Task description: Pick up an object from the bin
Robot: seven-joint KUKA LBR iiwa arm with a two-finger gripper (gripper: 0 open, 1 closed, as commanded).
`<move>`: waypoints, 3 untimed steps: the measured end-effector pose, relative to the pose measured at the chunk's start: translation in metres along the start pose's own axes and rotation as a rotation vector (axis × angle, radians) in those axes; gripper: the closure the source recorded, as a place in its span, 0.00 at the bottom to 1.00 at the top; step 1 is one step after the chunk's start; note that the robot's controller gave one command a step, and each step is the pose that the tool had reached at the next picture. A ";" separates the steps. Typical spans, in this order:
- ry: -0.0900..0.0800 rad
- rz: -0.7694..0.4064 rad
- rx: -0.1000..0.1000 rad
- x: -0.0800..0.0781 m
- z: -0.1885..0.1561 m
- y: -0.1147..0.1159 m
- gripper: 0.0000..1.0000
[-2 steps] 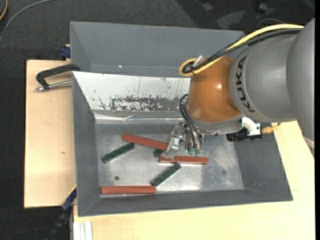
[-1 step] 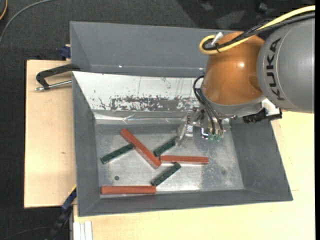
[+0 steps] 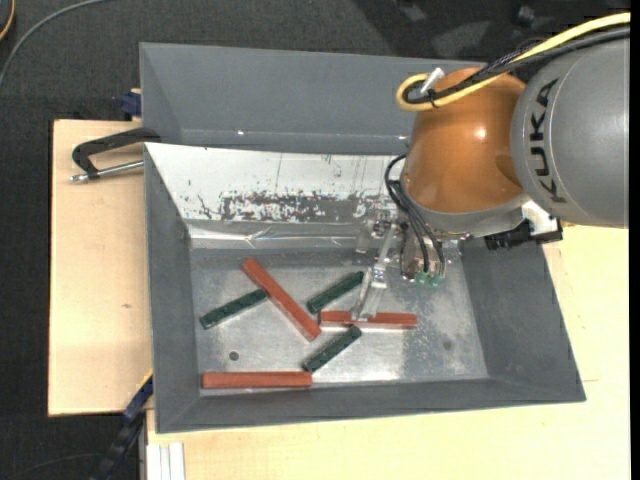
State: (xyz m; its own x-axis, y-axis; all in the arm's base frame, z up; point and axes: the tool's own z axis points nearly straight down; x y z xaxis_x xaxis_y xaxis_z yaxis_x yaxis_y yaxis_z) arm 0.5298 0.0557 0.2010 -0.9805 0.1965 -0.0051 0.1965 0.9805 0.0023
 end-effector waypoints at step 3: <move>-0.012 -0.074 0.000 -0.003 -0.110 -0.073 1.00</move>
Offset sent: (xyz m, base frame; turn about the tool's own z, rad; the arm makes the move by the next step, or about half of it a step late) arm -0.0035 0.0078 -0.1310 -0.1080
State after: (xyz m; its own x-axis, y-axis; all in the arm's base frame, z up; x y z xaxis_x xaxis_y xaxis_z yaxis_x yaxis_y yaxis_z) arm 0.5178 -0.0167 0.3109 -0.9922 0.1238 -0.0168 0.1238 0.9923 0.0011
